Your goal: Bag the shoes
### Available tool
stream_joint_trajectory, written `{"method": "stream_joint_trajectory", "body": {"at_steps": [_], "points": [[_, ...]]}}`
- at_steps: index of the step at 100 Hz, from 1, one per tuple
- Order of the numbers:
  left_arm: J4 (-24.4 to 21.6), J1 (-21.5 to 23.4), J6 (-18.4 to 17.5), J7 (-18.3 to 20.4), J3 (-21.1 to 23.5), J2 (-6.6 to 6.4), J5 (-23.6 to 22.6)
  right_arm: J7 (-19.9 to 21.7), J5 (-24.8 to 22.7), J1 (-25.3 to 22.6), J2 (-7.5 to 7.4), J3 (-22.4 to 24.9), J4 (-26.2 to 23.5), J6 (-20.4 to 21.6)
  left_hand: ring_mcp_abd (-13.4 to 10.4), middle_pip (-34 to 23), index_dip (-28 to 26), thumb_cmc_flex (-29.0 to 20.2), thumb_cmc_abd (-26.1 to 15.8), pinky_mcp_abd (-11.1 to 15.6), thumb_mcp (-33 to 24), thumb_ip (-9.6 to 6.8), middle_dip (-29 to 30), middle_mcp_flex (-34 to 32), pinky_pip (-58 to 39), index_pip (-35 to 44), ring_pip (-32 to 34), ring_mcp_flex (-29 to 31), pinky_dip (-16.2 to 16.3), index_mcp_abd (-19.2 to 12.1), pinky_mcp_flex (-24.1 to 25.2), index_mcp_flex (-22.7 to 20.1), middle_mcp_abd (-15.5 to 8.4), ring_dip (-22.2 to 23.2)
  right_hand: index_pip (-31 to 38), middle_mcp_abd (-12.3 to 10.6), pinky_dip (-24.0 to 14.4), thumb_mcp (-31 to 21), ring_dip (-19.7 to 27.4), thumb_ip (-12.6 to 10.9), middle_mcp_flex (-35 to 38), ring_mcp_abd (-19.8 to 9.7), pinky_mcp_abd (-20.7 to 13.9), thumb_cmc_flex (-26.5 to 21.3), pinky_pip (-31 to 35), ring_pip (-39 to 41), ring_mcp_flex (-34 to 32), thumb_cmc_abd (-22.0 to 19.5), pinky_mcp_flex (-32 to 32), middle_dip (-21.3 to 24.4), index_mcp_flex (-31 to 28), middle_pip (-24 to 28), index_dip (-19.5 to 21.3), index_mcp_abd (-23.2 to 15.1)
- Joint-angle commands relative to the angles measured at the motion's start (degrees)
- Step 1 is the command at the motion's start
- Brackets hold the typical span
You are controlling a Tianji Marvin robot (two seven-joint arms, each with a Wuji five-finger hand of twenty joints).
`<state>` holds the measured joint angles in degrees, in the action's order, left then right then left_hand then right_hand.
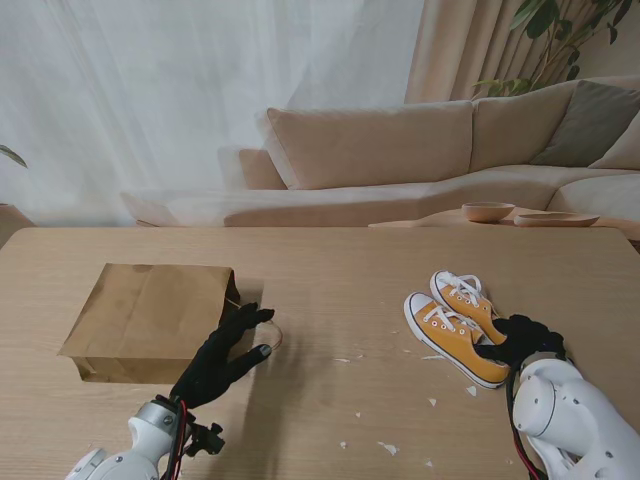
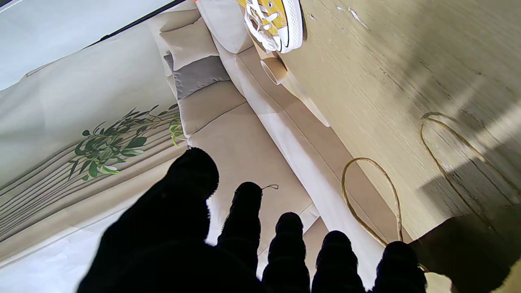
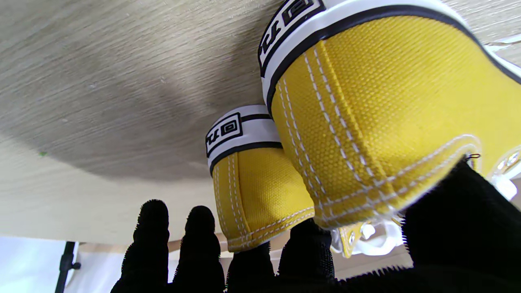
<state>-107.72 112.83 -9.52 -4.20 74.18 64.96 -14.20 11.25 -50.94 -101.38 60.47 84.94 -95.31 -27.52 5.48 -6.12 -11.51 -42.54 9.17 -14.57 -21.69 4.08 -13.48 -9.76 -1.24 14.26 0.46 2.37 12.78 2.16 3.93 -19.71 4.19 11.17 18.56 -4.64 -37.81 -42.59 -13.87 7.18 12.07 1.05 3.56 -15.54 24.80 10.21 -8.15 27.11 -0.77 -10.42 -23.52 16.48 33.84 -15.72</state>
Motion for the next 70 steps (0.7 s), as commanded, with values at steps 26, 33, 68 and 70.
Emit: {"method": "stream_joint_trajectory", "body": {"at_steps": [26, 33, 68, 70], "points": [[-0.54, 0.15, 0.64, 0.44, -0.28, 0.27, -0.08, 2.36, -2.22, 3.76, -0.16, -2.92, 2.36, 0.97, -1.96, -0.34, -0.53, -1.80, 0.11, 2.42, -0.12, -0.02, -0.75, 0.66, 0.97, 0.84, -0.57, -0.64, -0.43, -0.80, -0.39, -0.77, -1.11, -0.39, 2.97, -0.69, -1.77, 0.80, -0.37, -2.05, -1.00, -0.42, 0.14, 1.58, -2.01, -0.87, 1.92, 0.74, 1.05, -0.40, -3.40, 0.51, 1.85, -3.70], [-0.57, 0.08, 0.84, 0.47, -0.34, 0.28, 0.01, 3.01, -2.93, 4.81, -0.30, -3.62, 2.80, 1.01, -1.93, -0.34, -0.54, -1.84, 0.11, 2.40, -0.13, -0.01, -0.75, 0.67, 0.97, 0.83, -0.58, -0.65, -0.43, -0.76, -0.38, -0.75, -1.10, -0.38, 4.14, -0.73, -1.86, 1.12, -0.44, -2.04, -1.08, -0.44, 0.21, 1.49, -2.09, -0.85, 1.99, 0.79, 0.97, -0.58, -3.71, 0.95, 2.88, -3.62], [-0.83, -0.16, 1.52, 0.39, -0.50, 0.36, 0.50, 4.02, -0.94, 11.12, -0.69, -8.48, 9.06, 1.05, -1.93, -0.49, -0.58, -1.84, 0.06, 2.39, -0.09, 0.00, -0.87, 0.62, 0.99, 0.84, -0.57, -0.64, -0.44, -0.67, -0.38, -0.85, -0.98, -0.37, 3.57, -0.90, -2.06, 0.27, -0.53, -2.15, -0.93, -0.42, 0.13, 0.35, -2.28, -0.48, 1.84, 1.15, 0.74, -1.06, -4.79, 2.13, 2.64, -4.01], [-0.83, -0.18, 1.55, 0.40, -0.50, 0.37, 0.54, 3.82, -0.69, 11.40, -0.66, -8.73, 9.44, 1.14, -2.02, -0.47, -0.58, -1.85, 0.03, 2.46, -0.07, 0.01, -0.86, 0.65, 0.99, 0.84, -0.57, -0.64, -0.43, -0.68, -0.40, -0.86, -0.99, -0.37, 3.79, -1.03, -2.10, -1.14, -0.56, -2.03, -1.04, -0.45, 0.12, 0.21, -2.34, -0.17, 1.85, 1.47, 0.65, -1.40, -5.43, 2.90, 2.52, -4.30]]}}
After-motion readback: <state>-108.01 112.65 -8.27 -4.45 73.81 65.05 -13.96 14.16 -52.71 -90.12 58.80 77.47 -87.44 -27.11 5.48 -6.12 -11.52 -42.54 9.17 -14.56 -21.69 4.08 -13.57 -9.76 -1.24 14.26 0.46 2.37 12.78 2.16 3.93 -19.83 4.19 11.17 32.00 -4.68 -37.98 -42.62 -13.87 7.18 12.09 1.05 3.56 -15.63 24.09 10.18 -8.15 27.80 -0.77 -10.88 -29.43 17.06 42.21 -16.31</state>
